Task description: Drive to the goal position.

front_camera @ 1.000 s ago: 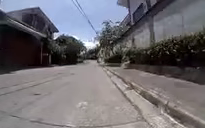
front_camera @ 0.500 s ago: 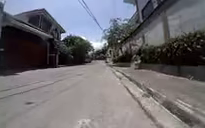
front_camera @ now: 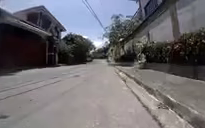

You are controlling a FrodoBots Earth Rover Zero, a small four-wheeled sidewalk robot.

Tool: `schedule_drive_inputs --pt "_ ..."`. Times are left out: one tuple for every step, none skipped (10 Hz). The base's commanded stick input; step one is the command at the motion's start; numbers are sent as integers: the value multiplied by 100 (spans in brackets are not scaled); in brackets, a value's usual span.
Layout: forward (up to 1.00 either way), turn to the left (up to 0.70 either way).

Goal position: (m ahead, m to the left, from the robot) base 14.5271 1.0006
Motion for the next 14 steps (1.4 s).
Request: schedule_drive_inputs --pt "100 -5" --pt "100 2" --pt "100 2" --pt "100 2" --pt "100 2" --pt "100 2" --pt "100 2" --pt "100 2" --pt "100 2" --pt "100 2" --pt "100 2" --pt "100 2" --pt "100 2" --pt "100 2"
